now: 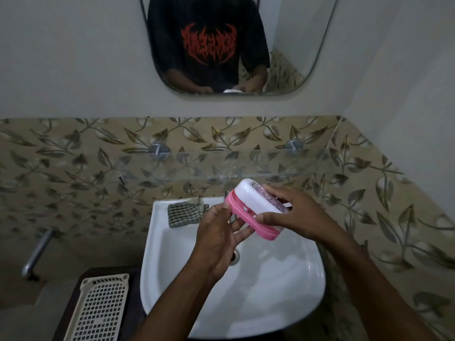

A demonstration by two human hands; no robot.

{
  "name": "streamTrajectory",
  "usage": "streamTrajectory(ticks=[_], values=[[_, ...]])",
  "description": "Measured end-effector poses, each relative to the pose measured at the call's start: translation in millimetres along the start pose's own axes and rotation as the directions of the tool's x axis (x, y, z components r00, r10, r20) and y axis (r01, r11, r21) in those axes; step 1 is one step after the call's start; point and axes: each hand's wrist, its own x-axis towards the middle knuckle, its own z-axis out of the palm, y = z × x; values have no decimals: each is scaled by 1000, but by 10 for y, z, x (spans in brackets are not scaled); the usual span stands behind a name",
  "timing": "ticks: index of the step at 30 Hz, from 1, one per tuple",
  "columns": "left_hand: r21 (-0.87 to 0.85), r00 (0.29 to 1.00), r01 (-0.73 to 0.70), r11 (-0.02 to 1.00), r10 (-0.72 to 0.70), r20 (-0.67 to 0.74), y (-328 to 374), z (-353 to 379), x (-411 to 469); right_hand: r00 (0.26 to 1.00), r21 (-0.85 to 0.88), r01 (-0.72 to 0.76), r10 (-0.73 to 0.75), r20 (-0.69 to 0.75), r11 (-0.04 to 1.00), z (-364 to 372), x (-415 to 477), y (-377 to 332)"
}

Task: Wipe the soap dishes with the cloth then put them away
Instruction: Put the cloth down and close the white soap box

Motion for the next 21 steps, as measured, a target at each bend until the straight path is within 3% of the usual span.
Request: streamTrajectory(ticks=[10, 21], values=[[-54, 999, -9, 999, 7, -47, 130, 1, -91, 998, -136, 67, -68, -5, 988, 36, 11, -249], [-99, 998, -12, 995, 5, -70, 188, 14, -85, 995, -162, 79, -87, -41, 984, 56, 12, -317]])
